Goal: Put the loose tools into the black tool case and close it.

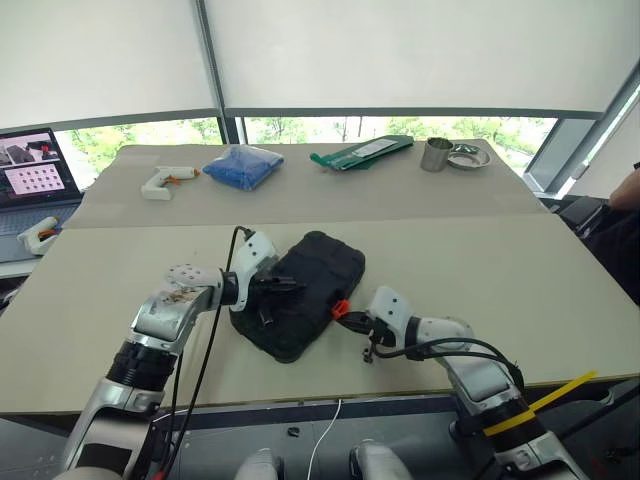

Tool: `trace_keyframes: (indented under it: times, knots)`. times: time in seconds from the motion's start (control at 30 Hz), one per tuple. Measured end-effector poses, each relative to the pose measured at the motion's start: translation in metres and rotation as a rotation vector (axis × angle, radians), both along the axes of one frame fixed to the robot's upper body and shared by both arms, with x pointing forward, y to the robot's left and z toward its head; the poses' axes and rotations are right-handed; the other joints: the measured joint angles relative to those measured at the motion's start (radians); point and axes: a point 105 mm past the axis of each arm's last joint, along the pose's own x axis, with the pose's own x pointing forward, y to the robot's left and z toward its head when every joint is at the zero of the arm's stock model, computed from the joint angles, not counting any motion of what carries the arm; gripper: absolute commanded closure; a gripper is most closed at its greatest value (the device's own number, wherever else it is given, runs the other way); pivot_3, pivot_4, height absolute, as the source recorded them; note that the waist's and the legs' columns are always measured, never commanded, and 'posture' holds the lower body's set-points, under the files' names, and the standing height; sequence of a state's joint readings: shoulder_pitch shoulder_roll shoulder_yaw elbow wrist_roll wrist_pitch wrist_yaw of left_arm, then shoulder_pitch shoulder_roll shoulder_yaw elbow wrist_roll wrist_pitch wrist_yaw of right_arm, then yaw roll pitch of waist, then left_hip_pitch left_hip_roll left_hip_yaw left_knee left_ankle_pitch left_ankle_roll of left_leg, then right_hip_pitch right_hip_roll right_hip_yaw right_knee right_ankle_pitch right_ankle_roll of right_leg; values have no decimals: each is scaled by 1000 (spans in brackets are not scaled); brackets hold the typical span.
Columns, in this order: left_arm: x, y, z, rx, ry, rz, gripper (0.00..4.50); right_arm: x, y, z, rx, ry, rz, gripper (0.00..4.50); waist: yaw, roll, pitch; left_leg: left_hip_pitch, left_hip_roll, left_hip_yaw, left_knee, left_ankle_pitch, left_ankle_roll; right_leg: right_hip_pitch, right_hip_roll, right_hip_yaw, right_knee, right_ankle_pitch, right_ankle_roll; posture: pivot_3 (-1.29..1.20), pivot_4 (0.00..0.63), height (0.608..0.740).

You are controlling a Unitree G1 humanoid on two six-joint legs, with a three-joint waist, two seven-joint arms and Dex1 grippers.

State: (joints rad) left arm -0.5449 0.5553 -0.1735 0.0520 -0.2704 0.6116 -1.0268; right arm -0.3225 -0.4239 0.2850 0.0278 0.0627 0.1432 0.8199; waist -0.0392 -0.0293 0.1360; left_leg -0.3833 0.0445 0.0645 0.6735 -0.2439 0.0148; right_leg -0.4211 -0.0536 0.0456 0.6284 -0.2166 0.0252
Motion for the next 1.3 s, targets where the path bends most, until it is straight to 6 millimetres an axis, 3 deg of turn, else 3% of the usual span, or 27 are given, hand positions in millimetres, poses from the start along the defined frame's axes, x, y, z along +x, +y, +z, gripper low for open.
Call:
trace_keyframes:
  times: [0.63,0.87,1.07,1.13,1.3]
  knots:
    - [-2,1,-3,-1,11,4,4436,-7,7,15,-19,3,79,4499,-5,-1,-1,10,0,-3,-7,0,0,3,1,4,0,-4,-6,0,150,740]
    - [-4,0,-7,-8,19,7,4436,1,15,50,46,-90,107,4499,-4,-2,-9,14,-1,-3,-12,0,0,4,2,8,0,-5,-7,0,150,740]
    - [-7,-3,-7,-53,4,-11,4436,-6,18,50,101,-67,117,4499,0,-3,-12,13,-1,-2,-15,0,0,2,2,10,-2,-6,-6,0,150,740]
    - [-10,-1,-5,-125,-22,-12,3937,-11,8,50,112,-56,112,4500,2,-3,-11,10,-1,-1,-15,0,0,0,1,10,-2,-5,-5,0,150,740]
    - [-22,23,15,-253,-173,-20,2304,-19,-39,66,123,-70,26,3049,-1,-7,-3,1,-1,-1,-15,-1,0,-7,0,10,-4,-4,-4,0,150,740]
